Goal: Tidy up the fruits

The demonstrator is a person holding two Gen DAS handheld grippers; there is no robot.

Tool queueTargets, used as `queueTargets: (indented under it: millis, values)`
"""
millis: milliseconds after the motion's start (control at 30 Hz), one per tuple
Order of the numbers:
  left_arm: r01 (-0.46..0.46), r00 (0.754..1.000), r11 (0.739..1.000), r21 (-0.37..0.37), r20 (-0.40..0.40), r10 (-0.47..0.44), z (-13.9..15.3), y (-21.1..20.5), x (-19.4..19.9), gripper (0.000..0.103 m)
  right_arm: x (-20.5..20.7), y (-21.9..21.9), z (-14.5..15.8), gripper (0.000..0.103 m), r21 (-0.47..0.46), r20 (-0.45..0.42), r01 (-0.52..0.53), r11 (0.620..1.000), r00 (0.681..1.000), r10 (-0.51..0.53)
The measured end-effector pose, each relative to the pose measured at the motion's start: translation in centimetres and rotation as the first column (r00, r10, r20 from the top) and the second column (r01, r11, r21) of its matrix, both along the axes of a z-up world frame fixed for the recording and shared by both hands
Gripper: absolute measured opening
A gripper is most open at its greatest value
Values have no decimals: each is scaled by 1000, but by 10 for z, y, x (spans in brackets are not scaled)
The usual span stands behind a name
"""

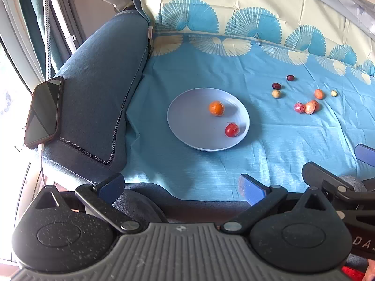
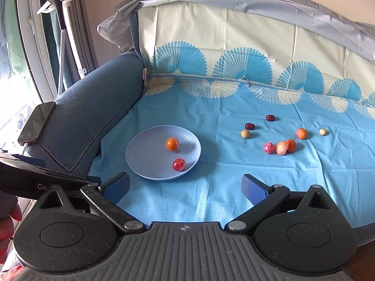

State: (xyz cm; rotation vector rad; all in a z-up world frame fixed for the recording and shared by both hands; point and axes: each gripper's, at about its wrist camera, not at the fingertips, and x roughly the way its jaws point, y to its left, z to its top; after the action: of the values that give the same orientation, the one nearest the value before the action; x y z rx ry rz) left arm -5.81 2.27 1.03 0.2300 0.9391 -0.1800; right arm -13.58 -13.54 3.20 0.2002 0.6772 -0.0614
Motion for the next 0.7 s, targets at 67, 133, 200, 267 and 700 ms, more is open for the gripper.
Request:
queueTargets:
  millis: [67,133,200,267,700]
  values:
    - [-1,1000,1000,1,-3,1,-1,-1,1,103,1,0,-1,101,2,-2,1,1000,1000,-1]
    - [0,1000,1000,4,-8,0,-2,-1,2,103,2,-2,-2,101,8,-7,3,1000,1000,-2]
    - [1,1000,1000,5,-14,-1,-4,-2,3,103,4,-3,-4,101,12,-13,4,1000,1000,-4]
    - [3,1000,1000,6,-21,-3,-6,-3,4,103,5,-4,-5,101,15,-15,7,1000,1000,-7]
    - [15,994,1000,-5,-104,-16,-23,-22,26,103,17,-30,-27,101,69,-49,60,996,997,-56]
